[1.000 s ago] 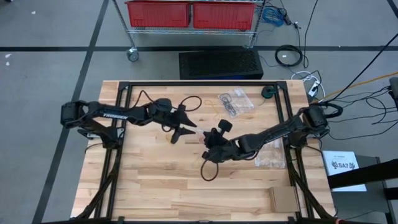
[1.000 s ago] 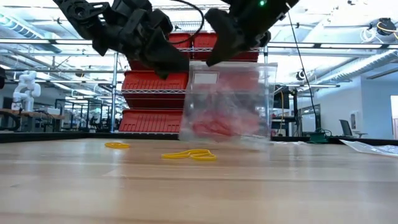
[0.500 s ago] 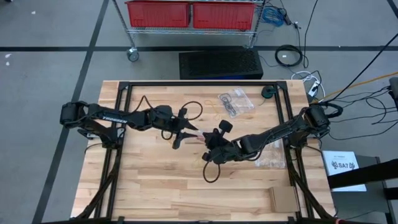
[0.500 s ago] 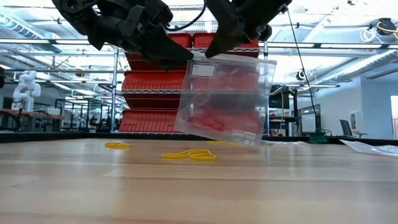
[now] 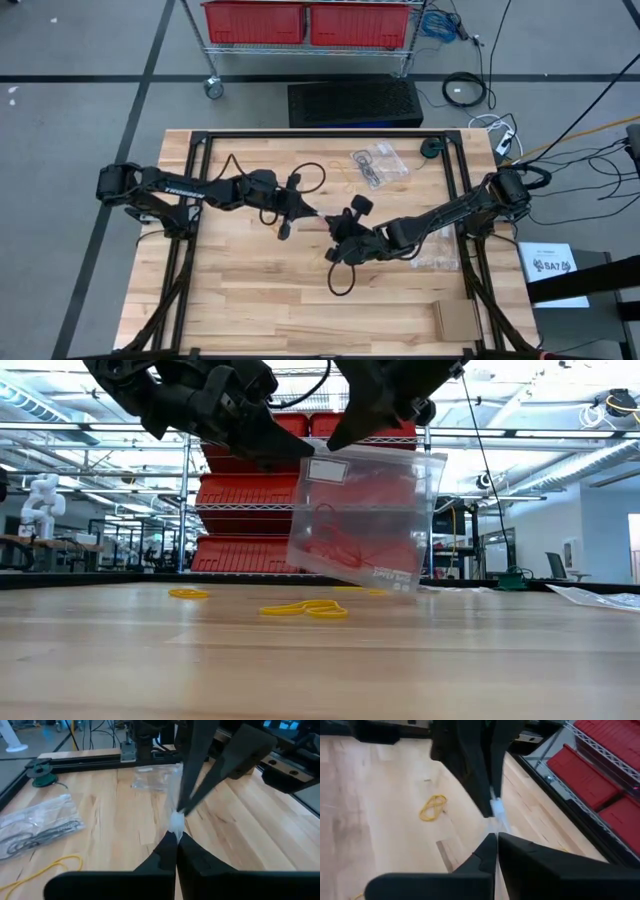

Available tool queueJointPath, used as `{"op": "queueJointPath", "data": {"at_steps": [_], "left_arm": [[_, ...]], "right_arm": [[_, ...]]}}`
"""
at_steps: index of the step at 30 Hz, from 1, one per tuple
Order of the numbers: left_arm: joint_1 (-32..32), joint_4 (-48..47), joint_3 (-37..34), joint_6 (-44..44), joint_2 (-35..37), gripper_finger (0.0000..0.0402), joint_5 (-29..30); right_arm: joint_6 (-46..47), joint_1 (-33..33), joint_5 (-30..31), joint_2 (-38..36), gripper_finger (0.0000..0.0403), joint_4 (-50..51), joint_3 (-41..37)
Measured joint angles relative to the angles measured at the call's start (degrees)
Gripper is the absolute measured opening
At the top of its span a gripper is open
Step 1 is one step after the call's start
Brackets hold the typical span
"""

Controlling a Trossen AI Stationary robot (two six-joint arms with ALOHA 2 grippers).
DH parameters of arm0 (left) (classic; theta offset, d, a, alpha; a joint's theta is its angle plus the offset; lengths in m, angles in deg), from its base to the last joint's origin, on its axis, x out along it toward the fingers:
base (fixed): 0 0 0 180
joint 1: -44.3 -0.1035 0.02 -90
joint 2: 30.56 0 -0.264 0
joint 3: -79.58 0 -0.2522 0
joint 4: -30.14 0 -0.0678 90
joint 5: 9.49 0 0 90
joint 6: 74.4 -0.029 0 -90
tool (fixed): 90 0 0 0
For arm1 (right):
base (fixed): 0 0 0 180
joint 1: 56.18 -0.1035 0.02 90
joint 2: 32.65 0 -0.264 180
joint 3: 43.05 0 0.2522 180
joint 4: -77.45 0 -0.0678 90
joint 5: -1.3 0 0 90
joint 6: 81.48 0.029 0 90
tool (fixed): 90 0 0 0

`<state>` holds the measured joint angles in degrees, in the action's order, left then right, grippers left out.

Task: Sort rubber bands
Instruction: Close the zip bag

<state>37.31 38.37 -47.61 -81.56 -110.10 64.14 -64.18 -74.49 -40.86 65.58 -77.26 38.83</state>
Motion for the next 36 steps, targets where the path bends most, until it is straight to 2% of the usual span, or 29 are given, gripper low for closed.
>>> {"op": "queueJointPath", "data": {"at_steps": [6,11,16,24,34,36], "left_arm": [[0.03,-0.42,0.00,-0.71,-0.05,0.0003,-0.02],[0.02,-0.45,0.00,-0.70,-0.04,0.0002,-0.02],[0.28,-0.60,0.00,-0.72,-0.07,0.0001,-0.02],[0.90,-0.38,0.00,-0.77,-0.07,0.0001,-0.04],[0.87,-0.68,0.00,-0.81,-0.07,0.0000,-0.08],[0.88,-0.93,0.00,-0.91,-0.07,0.0000,-0.08]], "right_arm": [[-0.39,0.82,-4.71,0.02,0.0055,0.14,3.05],[-2.35,1.97,-5.81,0.00,0.0101,0.83,4.26],[-2.48,4.54,-13.06,0.00,0.0120,2.56,4.26],[-2.87,6.61,-15.61,0.04,0.0102,4.22,4.20],[-4.34,6.58,-16.72,0.04,0.0012,4.31,4.20],[-4.49,6.56,-16.79,0.04,0.0007,4.33,4.20]]}}
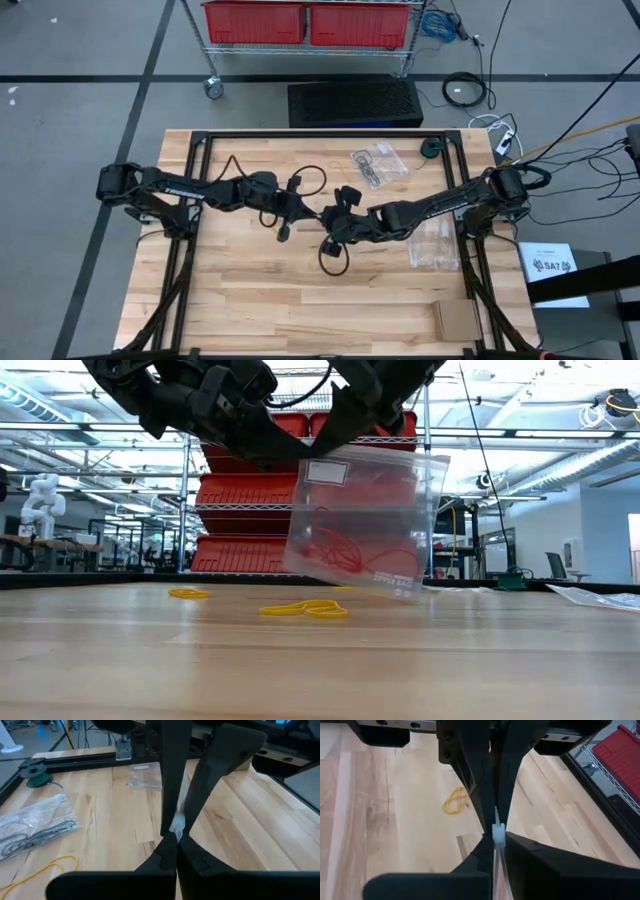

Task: Sort rubber bands
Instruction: Close the zip bag

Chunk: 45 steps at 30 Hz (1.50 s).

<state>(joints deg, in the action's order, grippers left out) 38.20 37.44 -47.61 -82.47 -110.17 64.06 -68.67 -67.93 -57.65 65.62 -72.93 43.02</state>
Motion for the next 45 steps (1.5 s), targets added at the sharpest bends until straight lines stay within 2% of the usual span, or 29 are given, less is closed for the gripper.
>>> {"op": "queueJointPath", "data": {"at_steps": [13,26,32,38,45], "left_arm": [[-0.14,-0.95,0.07,-0.36,0.00,0.0000,0.63],[-0.16,-0.36,0.17,-0.36,0.00,0.0000,1.35],[-0.25,-1.63,0.02,-0.25,1.11,0.0000,1.78],[-0.25,-4.70,-0.06,-0.31,4.48,0.0000,4.47],[-0.25,-6.04,-0.04,-0.33,5.51,0.0000,6.67]], "right_arm": [[1.94,-1.19,0.17,-0.13,0.0006,5.04,0.13],[9.93,-4.74,0.53,-4.13,0.0004,17.37,0.09],[12.59,-5.51,-2.53,-4.87,0.0004,21.71,-0.07],[17.29,-6.32,-3.93,-5.13,0.0003,27.55,0.04],[20.12,-7.23,-3.97,-7.34,0.0002,29.92,0.00]]}}
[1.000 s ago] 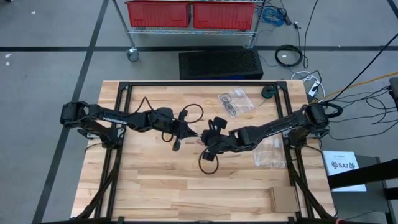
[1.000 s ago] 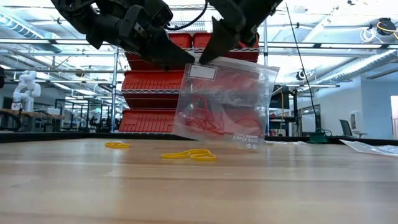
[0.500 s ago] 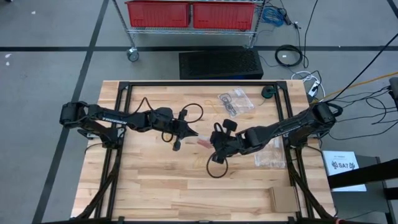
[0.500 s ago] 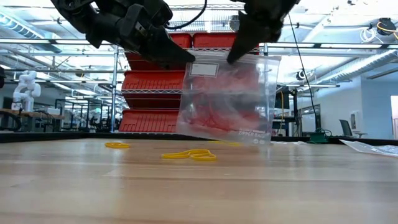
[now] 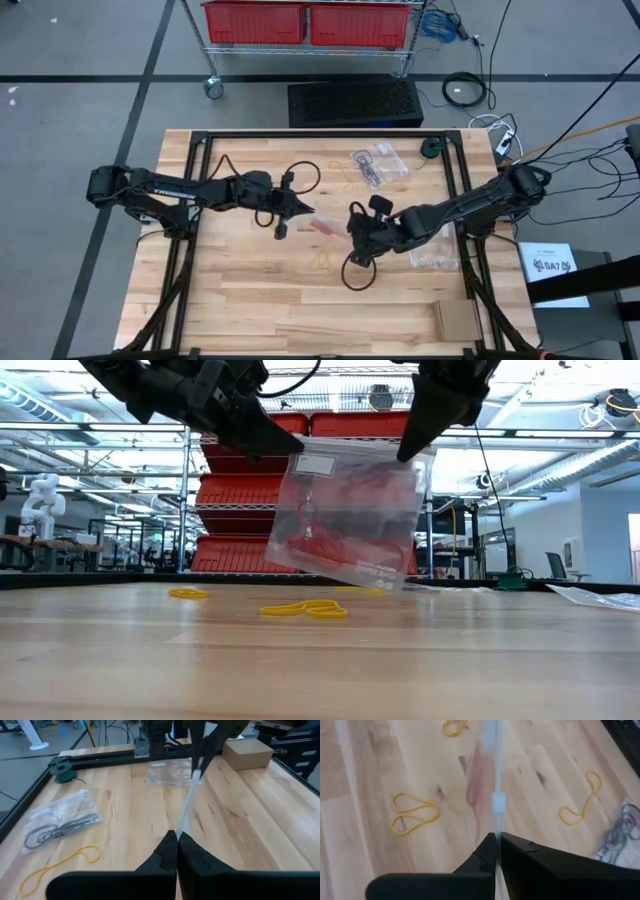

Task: Sort rubber bands
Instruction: Close the zip bag, then close the transparent zip bag

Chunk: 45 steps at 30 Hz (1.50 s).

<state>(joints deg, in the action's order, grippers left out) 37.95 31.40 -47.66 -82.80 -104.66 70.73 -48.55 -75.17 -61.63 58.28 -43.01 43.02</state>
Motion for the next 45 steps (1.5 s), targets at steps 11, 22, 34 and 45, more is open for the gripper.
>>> {"op": "queueJointPath", "data": {"at_steps": [11,22,34,45], "left_arm": [[-0.48,-1.12,0.00,0.11,0.05,0.0000,1.96],[-0.48,-1.29,-0.02,0.49,0.07,0.0000,1.87],[-0.42,-1.15,-0.02,0.50,0.07,0.0000,1.37],[-0.39,-1.02,-0.02,0.50,0.04,0.0000,1.31]], "right_arm": [[0.92,0.07,0.70,-0.98,0.0012,-1.90,-0.15],[0.85,2.11,0.90,-1.07,0.0115,-6.11,-0.17],[-9.95,8.60,-3.86,-1.07,0.0146,-8.23,-0.13],[-13.04,10.80,-6.59,-1.05,0.0069,-7.95,-0.87]]}}
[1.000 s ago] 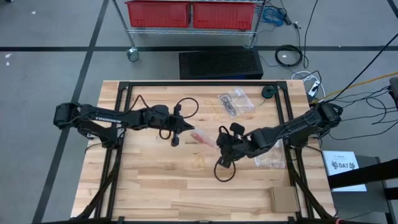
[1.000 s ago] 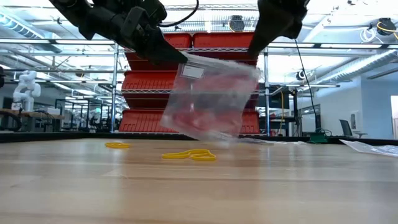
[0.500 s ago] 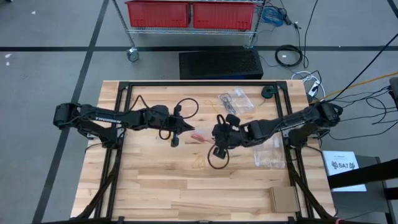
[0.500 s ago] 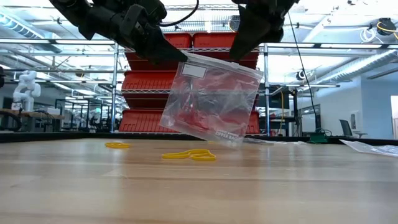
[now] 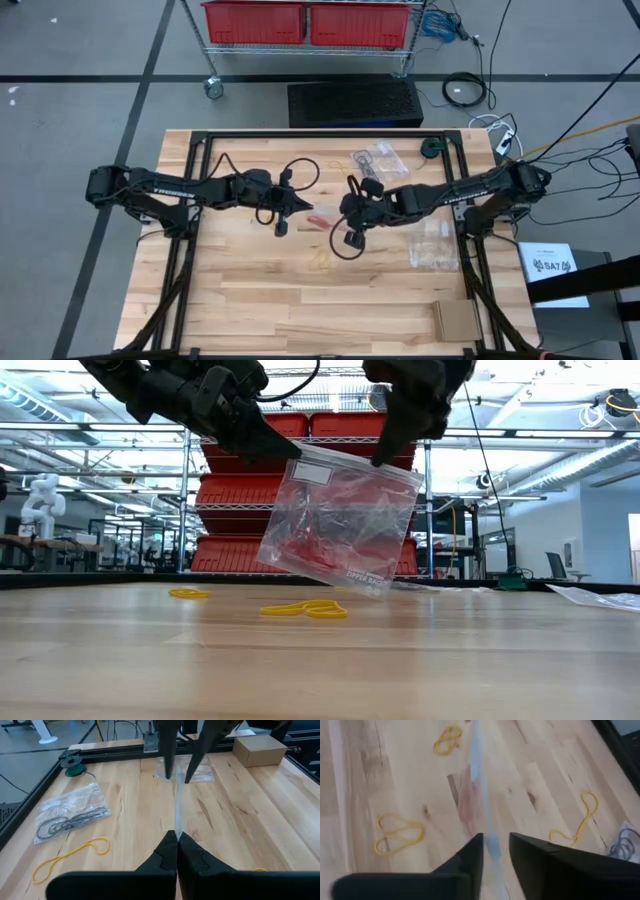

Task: Sort rubber bands
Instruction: Close the transparent zip bag, then put the zip bag on the table

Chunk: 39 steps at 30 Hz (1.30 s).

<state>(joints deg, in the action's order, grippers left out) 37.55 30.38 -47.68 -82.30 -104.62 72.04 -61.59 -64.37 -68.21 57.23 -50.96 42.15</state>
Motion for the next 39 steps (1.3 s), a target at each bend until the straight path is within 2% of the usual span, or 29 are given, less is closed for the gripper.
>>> {"op": "queueJointPath", "data": {"at_steps": [3,5,13,28,31,34,39], "left_arm": [[0.00,0.00,0.00,0.00,0.00,0.0000,0.00],[0.02,0.00,0.00,0.00,-0.06,0.0000,0.00],[0.02,0.02,0.02,-0.02,-0.09,0.0000,-0.07],[-0.04,-0.23,0.02,-0.03,-0.07,0.0000,-0.04],[-0.04,-0.31,0.04,-0.02,-0.07,0.0000,0.25],[-0.20,-1.50,0.06,-0.19,-0.04,0.0000,4.54],[-3.78,-7.70,0.05,-0.42,-0.04,0.0000,15.99]], "right_arm": [[-0.12,0.00,0.04,0.00,0.0022,0.39,-0.97],[-0.12,0.00,0.14,0.00,0.0009,0.50,-1.29],[0.61,-1.90,0.29,0.00,0.0006,2.03,-1.29],[8.21,-3.23,-0.06,0.00,0.0002,15.49,-1.63],[9.21,-3.24,-0.02,0.02,0.0003,14.43,-1.49],[10.46,-3.21,0.53,0.04,0.0003,14.42,-1.51],[10.98,-3.19,3.12,0.02,0.0004,14.84,-0.89]]}}
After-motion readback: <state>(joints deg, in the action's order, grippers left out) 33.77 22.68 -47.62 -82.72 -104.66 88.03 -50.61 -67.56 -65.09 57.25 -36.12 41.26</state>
